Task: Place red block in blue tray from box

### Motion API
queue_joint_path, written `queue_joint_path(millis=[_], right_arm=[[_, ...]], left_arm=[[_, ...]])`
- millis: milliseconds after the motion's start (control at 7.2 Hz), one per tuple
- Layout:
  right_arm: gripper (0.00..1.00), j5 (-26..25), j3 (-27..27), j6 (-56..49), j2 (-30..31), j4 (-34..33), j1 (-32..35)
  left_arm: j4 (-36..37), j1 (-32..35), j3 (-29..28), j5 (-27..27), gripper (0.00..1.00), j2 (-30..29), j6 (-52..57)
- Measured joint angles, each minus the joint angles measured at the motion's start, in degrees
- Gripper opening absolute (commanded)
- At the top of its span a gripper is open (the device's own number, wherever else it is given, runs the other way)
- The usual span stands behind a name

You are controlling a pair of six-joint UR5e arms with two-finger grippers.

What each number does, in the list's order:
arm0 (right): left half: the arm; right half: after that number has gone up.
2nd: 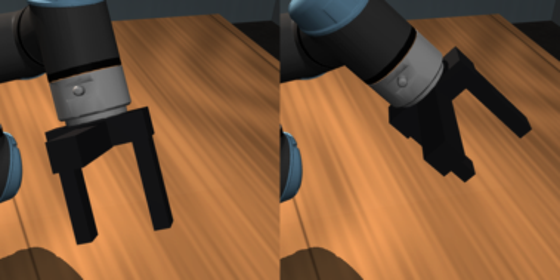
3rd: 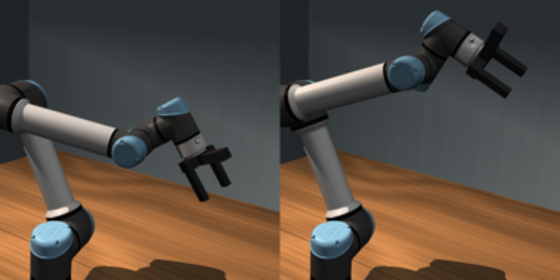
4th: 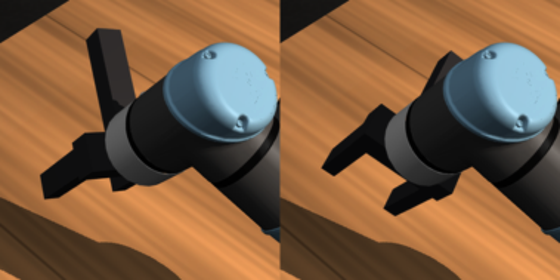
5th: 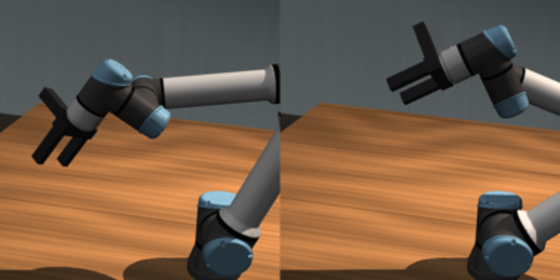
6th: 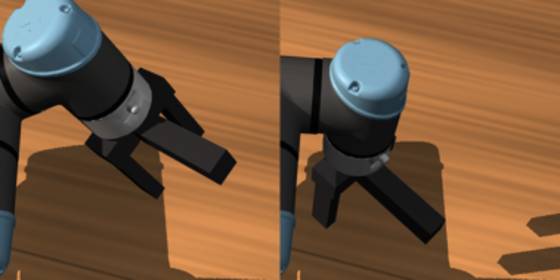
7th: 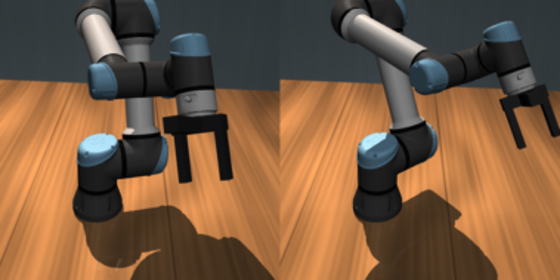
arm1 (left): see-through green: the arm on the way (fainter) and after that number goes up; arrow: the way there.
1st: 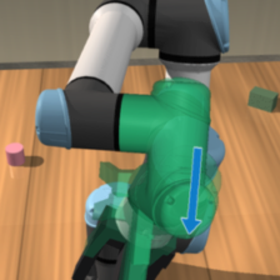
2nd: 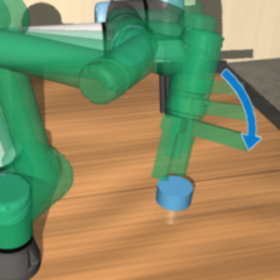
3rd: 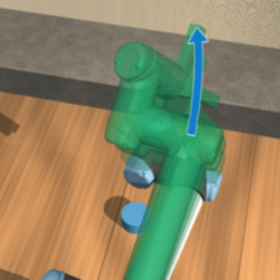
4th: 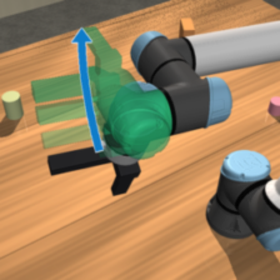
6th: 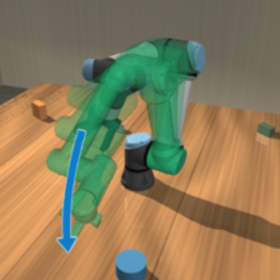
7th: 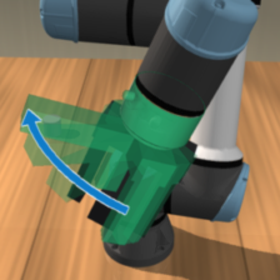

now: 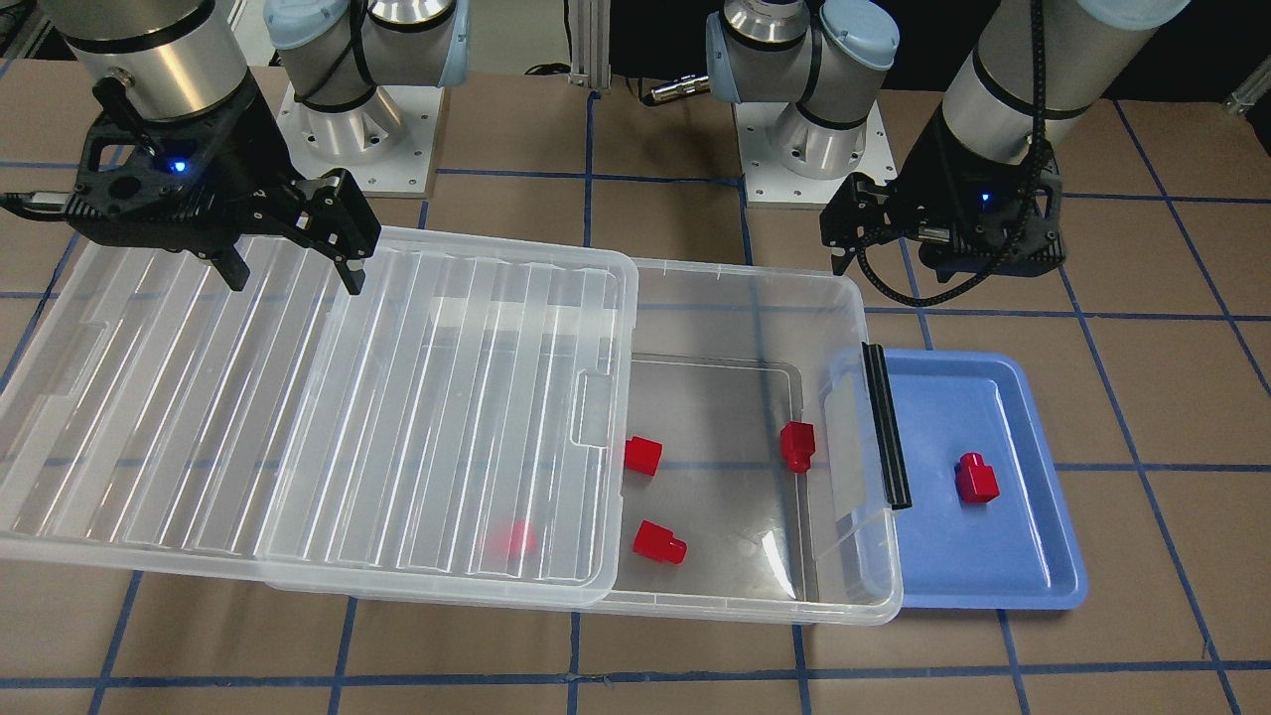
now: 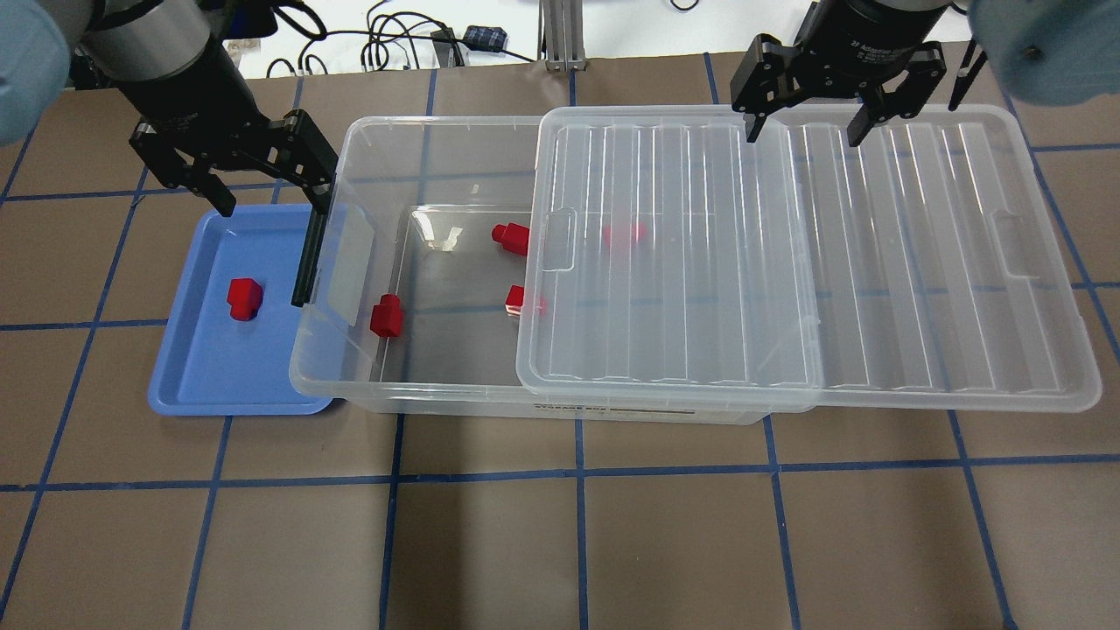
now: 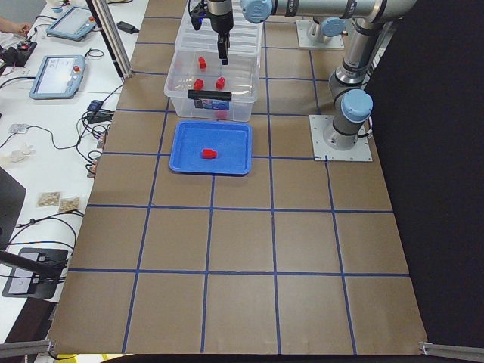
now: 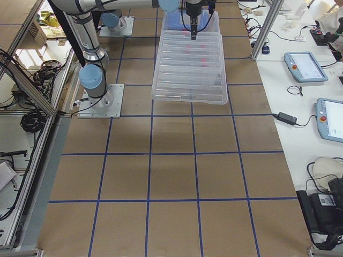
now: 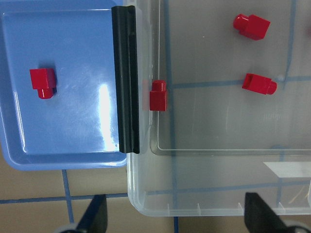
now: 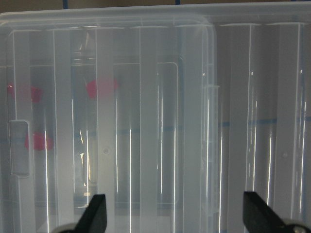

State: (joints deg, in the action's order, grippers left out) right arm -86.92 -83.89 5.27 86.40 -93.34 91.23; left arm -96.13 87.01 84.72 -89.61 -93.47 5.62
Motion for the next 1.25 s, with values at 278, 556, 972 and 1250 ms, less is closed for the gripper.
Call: queue_joint_path(millis=[278, 556, 972, 1250], right_arm=[[1.0, 0.0, -0.02, 0.0, 0.0, 0.0, 0.0], [1.0, -0.06, -0.03, -0.06, -0.03, 0.0, 0.0], [1.0, -0.09, -0.03, -0.09, -0.06, 0.0, 0.0], [1.0, -0.33, -0.05, -0.13, -0.08, 0.0, 0.0]], left_arm=[[0.0, -0.01, 0.1, -0.79, 1.0, 0.19, 0.36], [-0.02, -0.07, 0.16, -0.97, 1.0, 0.28, 0.51], [-0.09, -0.09, 0.21, -1.0, 1.0, 0.23, 0.61], [0.02, -0.14, 0.26, -0.96, 1.0, 0.16, 0.62]])
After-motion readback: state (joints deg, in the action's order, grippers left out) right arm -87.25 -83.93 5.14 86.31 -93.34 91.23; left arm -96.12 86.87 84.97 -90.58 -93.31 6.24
